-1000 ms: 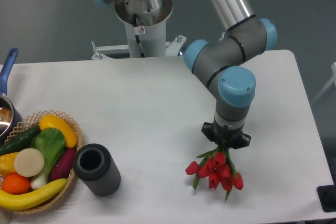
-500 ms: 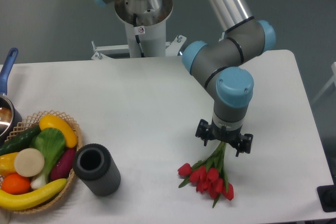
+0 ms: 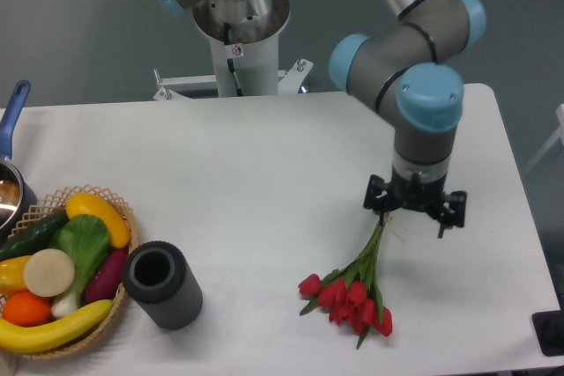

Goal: Place the flowers on the table
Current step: 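Open the gripper to release the tulips and lift away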

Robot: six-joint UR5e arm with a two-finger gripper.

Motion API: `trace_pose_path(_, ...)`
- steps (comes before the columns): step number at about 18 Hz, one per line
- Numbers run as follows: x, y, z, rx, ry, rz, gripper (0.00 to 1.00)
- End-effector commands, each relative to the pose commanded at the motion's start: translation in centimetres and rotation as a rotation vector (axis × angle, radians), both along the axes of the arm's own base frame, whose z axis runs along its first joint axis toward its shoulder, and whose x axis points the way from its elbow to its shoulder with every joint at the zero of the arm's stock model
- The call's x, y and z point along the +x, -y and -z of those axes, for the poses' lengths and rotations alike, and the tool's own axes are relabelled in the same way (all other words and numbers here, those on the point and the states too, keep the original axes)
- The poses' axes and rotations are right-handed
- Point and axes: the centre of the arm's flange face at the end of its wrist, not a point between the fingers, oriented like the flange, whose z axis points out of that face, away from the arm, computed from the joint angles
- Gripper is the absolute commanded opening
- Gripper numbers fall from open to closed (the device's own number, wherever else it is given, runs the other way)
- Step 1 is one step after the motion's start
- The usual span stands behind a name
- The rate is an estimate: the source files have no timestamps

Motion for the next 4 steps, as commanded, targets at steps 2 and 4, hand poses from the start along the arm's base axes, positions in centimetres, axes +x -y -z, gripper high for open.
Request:
trace_pose_path(2, -0.21, 0.6, 0.08, -0.02, 0.0, 0.051, 1.0)
trace_pose_path(4, -0.16, 1.21, -0.62, -0.034, -0.014, 0.107, 1.0)
